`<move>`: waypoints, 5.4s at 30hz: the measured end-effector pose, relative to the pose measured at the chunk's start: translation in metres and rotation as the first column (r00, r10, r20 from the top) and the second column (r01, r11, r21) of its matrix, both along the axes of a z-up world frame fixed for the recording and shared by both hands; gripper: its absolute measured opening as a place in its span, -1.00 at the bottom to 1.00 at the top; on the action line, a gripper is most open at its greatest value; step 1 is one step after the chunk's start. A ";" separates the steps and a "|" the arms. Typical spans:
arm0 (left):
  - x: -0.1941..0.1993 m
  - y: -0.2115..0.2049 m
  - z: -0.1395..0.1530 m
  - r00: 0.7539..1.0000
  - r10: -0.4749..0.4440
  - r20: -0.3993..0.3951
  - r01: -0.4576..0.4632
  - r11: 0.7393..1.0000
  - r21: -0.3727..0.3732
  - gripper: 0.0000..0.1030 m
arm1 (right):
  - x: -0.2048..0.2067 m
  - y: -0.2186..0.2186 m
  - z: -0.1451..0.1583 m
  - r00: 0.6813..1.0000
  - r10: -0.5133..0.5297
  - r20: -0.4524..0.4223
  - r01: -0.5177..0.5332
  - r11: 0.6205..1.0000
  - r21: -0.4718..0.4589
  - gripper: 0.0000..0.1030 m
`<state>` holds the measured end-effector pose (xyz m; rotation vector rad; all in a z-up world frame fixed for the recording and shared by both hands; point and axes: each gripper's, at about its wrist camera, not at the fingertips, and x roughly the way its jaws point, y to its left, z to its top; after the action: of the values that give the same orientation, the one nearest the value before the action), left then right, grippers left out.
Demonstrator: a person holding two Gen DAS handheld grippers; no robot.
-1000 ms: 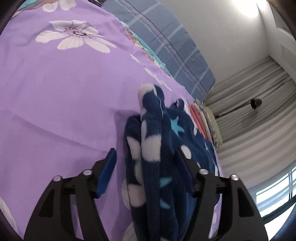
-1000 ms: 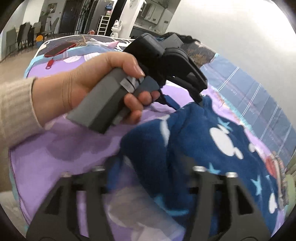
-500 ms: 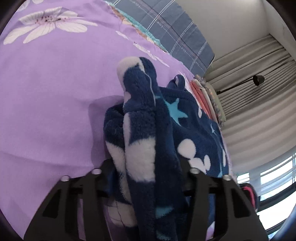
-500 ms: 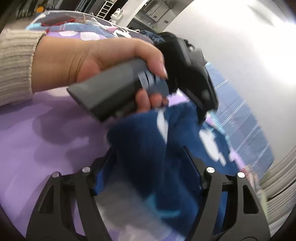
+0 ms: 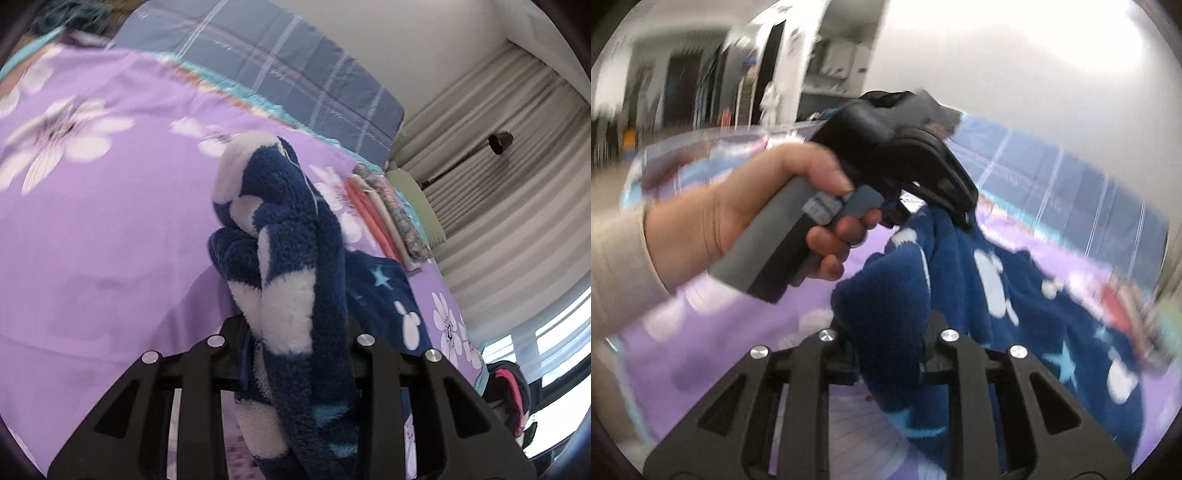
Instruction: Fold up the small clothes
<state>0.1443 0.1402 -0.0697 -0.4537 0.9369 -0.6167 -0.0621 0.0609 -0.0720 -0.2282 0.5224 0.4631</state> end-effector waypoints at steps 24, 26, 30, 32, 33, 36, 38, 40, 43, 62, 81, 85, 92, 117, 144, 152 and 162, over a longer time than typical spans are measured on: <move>0.005 -0.238 0.040 0.974 -0.211 0.079 0.188 0.954 0.235 -0.39 | -0.022 -0.224 0.033 0.974 -0.190 -0.121 0.226 0.823 0.521 -0.66; 0.005 -0.257 0.036 0.971 -0.228 0.067 0.206 0.948 0.243 -0.39 | -0.028 -0.243 0.031 0.967 -0.215 -0.134 0.253 0.800 0.544 -0.66; 0.002 -0.301 0.024 0.957 -0.286 0.041 0.262 0.920 0.290 -0.38 | -0.034 -0.283 0.021 0.951 -0.253 -0.178 0.309 0.747 0.589 -0.66; -0.004 -0.319 0.017 0.950 -0.309 0.038 0.282 0.905 0.319 -0.37 | -0.039 -0.301 0.014 0.941 -0.269 -0.205 0.338 0.722 0.603 -0.67; -0.007 -0.329 0.013 0.946 -0.322 0.039 0.290 0.893 0.343 -0.37 | -0.042 -0.310 0.009 0.935 -0.280 -0.218 0.355 0.712 0.606 -0.67; -0.015 -0.350 0.004 0.941 -0.334 0.056 0.280 0.861 0.425 -0.31 | -0.050 -0.325 -0.003 0.921 -0.306 -0.240 0.388 0.701 0.598 -0.67; -0.022 -0.365 -0.005 0.938 -0.336 0.081 0.258 0.836 0.484 -0.18 | -0.054 -0.334 -0.016 0.908 -0.325 -0.263 0.418 0.696 0.584 -0.67; -0.028 -0.376 -0.013 0.937 -0.333 0.108 0.229 0.816 0.531 -0.05 | -0.053 -0.342 -0.033 0.891 -0.331 -0.310 0.453 0.680 0.577 -0.66; -0.042 -0.386 -0.012 0.919 -0.358 0.168 0.202 0.791 0.578 0.12 | -0.052 -0.354 -0.056 0.866 -0.328 -0.378 0.498 0.643 0.582 -0.63; -0.054 -0.237 0.012 0.924 -0.254 0.287 0.035 0.801 0.597 0.36 | -0.080 -0.366 -0.055 0.845 -0.370 -0.387 0.531 0.671 0.518 -0.35; -0.066 -0.291 -0.014 0.861 -0.381 0.338 0.091 0.767 0.635 0.58 | -0.015 -0.350 -0.074 0.783 -0.466 -0.411 0.614 0.683 0.396 -0.82; -0.102 -0.255 0.003 0.853 -0.349 0.388 0.066 0.810 0.583 0.69 | -0.014 -0.337 -0.068 0.778 -0.508 -0.370 0.618 0.727 0.301 -0.82; -0.199 -0.203 -0.014 0.820 -0.358 0.446 0.006 0.786 0.618 0.82 | -0.008 -0.352 -0.075 0.777 -0.454 -0.436 0.612 0.708 0.353 -0.81; -0.192 -0.236 -0.076 0.862 -0.268 0.430 -0.198 0.603 0.772 0.87 | -0.003 -0.337 -0.076 0.762 -0.510 -0.400 0.630 0.727 0.273 -0.81; -0.238 -0.183 -0.016 0.843 -0.406 0.354 0.155 0.812 0.563 0.92 | -0.033 -0.352 -0.054 0.801 -0.453 -0.390 0.582 0.740 0.336 -0.81; -0.149 -0.189 0.006 0.884 -0.209 0.418 0.031 0.919 0.393 0.79 | -0.027 -0.358 -0.083 0.764 -0.426 -0.485 0.597 0.751 0.281 -0.81; -0.057 -0.205 -0.079 0.970 -0.244 0.011 0.234 0.942 0.238 0.97 | -0.026 -0.355 -0.084 0.748 -0.466 -0.472 0.620 0.745 0.248 -0.81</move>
<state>0.0873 -0.0648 -0.1483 -0.1143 1.0209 -0.7217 -0.0878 -0.2945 -0.1564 0.4213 0.8349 0.0038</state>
